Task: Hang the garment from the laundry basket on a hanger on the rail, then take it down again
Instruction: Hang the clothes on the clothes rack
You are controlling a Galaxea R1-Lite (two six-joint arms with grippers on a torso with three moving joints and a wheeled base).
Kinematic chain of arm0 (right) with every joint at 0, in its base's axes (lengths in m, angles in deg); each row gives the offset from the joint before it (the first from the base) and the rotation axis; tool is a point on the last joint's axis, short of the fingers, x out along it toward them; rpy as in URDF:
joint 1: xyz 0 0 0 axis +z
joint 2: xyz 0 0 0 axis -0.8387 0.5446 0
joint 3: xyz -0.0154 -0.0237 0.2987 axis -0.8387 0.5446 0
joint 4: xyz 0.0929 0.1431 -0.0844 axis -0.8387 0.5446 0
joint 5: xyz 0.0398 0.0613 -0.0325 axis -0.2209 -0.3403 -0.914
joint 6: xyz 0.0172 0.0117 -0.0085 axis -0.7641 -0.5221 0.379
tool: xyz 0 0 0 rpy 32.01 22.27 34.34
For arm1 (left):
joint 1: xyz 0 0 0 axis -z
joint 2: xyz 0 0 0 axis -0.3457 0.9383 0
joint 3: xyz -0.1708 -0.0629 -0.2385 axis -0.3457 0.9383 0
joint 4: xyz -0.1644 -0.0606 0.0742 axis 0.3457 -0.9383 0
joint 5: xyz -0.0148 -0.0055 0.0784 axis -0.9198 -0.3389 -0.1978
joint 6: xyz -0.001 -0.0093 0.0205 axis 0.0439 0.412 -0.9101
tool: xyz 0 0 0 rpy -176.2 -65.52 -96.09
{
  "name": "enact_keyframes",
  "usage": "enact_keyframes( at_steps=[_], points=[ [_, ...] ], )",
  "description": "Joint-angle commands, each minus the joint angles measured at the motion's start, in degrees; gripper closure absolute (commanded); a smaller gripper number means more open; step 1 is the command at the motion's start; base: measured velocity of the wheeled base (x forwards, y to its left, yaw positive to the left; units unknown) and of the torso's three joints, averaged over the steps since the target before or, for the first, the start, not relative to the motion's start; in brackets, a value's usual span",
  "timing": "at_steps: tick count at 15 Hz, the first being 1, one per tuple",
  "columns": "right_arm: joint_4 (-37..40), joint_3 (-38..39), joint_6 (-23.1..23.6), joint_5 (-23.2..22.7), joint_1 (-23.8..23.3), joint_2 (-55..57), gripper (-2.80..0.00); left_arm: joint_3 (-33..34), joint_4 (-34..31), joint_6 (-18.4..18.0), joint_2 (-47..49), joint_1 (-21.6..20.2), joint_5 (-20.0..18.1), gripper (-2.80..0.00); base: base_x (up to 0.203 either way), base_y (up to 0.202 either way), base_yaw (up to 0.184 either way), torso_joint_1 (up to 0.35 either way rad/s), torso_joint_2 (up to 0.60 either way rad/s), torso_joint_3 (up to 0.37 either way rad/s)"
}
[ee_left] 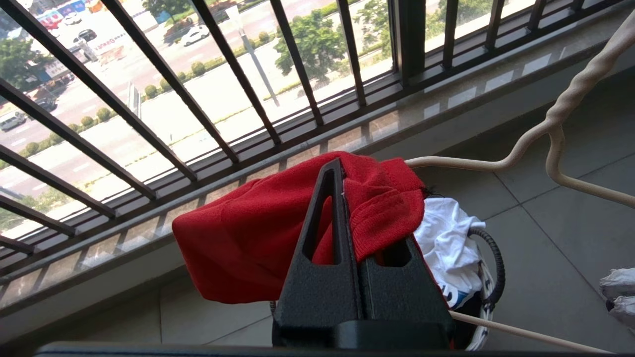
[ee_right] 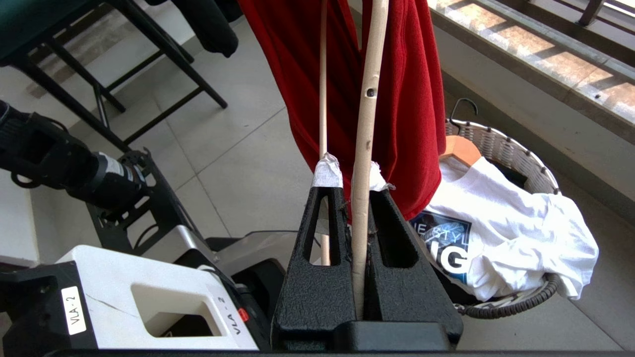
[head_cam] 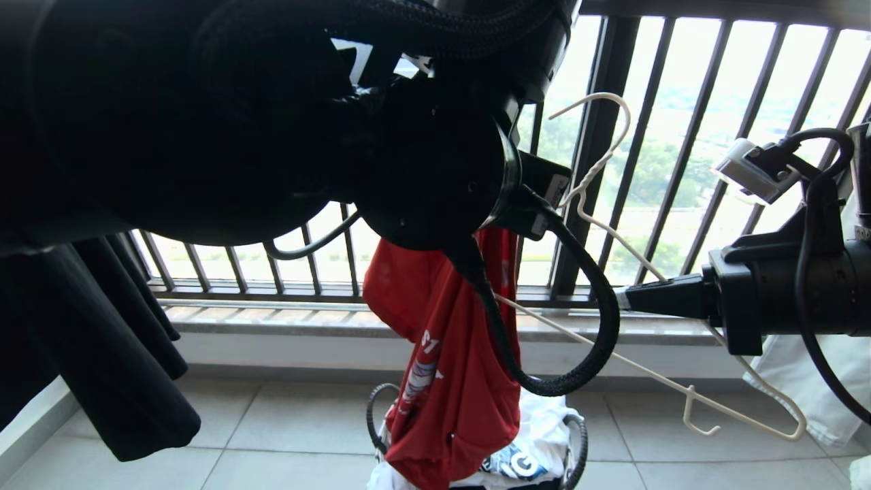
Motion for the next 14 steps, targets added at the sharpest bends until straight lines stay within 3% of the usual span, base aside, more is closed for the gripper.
enact_keyframes(
  at_steps=[1, 8, 10, 14],
  points=[
    [0.04, 0.18, -0.05, -1.68, 0.04, 0.19, 0.0, -0.02, -0.11, 0.14, 0.3, 0.83, 0.1, 0.0, 0.0, 0.0, 0.0, 0.0, 0.0, 0.0],
    [-3.46, 1.27, -3.01, -4.58, 0.04, 0.45, 0.0, 0.01, 0.06, 1.18, 0.72, 5.01, -0.04, 0.0, 0.0, 0.0, 0.0, 0.0, 0.0, 0.0],
    [-3.48, 1.59, -3.05, -6.3, 0.12, 0.45, 0.0, 0.01, 1.39, 1.32, 0.45, 5.21, -3.91, 0.0, 0.0, 0.0, 0.0, 0.0, 0.0, 0.0],
    [-3.48, 1.85, -3.05, -7.78, 0.3, 0.36, 0.0, 0.01, 3.58, 0.77, 0.34, 5.3, -4.47, 0.0, 0.0, 0.0, 0.0, 0.0, 0.0, 0.0]
  ],
)
